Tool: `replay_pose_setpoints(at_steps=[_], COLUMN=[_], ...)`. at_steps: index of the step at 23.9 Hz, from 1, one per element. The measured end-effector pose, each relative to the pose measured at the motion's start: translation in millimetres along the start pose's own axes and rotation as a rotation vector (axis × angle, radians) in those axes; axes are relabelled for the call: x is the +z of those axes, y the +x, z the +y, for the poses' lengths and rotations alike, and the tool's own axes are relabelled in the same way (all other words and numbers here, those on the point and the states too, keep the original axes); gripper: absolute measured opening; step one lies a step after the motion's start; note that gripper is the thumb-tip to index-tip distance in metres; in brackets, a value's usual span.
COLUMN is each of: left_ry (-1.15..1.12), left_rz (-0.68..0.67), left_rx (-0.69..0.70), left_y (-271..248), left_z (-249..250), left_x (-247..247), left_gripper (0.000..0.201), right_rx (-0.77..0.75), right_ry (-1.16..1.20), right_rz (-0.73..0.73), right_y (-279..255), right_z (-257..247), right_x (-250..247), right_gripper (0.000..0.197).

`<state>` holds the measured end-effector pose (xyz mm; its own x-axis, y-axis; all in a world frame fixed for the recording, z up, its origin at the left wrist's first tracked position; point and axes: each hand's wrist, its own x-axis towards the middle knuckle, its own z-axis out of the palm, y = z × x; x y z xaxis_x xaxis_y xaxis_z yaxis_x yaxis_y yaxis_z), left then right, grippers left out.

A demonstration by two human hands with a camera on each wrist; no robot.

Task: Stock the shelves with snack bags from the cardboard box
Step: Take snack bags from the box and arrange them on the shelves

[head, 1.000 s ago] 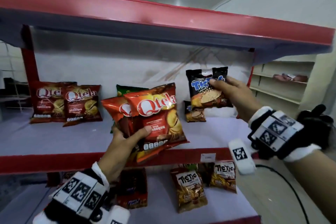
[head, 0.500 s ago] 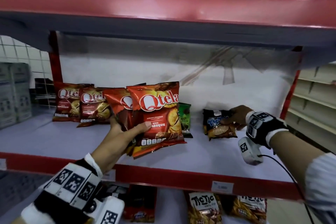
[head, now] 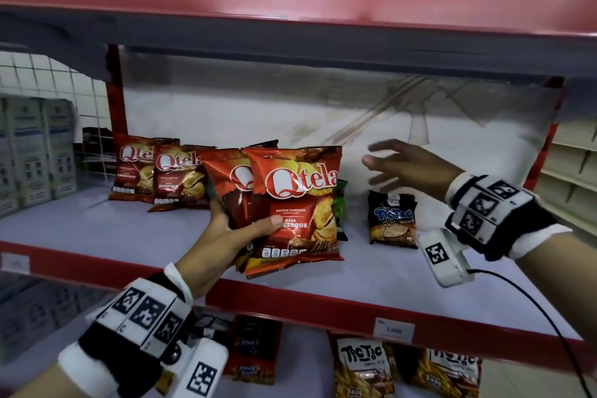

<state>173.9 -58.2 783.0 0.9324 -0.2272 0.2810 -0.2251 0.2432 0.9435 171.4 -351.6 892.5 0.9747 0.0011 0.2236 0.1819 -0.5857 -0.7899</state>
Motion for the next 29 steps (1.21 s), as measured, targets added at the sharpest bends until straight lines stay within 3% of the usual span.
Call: replay_pose_setpoints(at_steps=[2,4,8,11,13,16,18,21,24,25,27,29], left_ry=[-0.031,-0.049,-0.012,0.04,0.137,0.41,0.531,0.712,0.825,0.792,0.704,0.802], left_rz=[-0.006,-0.03,-0.056,-0.057,-0.026,0.006,0.012,0.032,-0.031,-0.055,-0.101,-0.097], left_rx=[-0.011,-0.015,0.011,0.039,0.058,0.074,0.038,-0.04,-0.261,-0.314,-0.369,-0.355], left_y=[-1.1,-0.8,6.3,20.2,35.6,60.1,76.2,102.5,130.7,137.2,149.7,160.3], left_z=[1.9,8.6,36.4,65.0,87.1,115.0,121.1,113.3,98.1,91.3,79.7,66.7], left_x=[-2.4,-11.7,-48.9,-100.3,-140.5,-211.4,-250.3,-296.5,-331.1,-336.9,-345.3,-350.7], left_gripper=[0.11,0.104,0.099,0.063,0.051,0.066,0.069,0.038,0.062,0.062,0.055,0.062], right_rx=[-0.082,-0.114,-0.156,-0.142,-0.131,-0.105,-0.079,-0.019,0.031,0.04,0.055,0.075], right_ry=[0.099,0.138,0.215,0.263,0.264,0.26,0.26,0.235,0.219,0.206,0.134,0.051], right_rz=[-0.178,-0.236,-0.109,-0.034,0.013,0.05,0.076,0.114,0.152,0.158,0.159,0.148], right_y=[-16.0,-24.0,-18.5,-4.6,8.2,33.7,48.5,64.6,76.7,79.0,87.7,98.9], right_z=[-32.5,-53.5,-80.6,-104.5,-119.5,-140.8,-148.8,-149.9,-148.1,-146.3,-144.2,-143.1], right_x=[27.4,54.2,93.9,120.1,137.1,178.9,207.7,241.6,262.0,265.6,274.2,283.4], right_gripper=[0.09,0.095,0.085,0.088,0.092,0.096,0.099,0.103,0.106,0.108,0.11,0.109])
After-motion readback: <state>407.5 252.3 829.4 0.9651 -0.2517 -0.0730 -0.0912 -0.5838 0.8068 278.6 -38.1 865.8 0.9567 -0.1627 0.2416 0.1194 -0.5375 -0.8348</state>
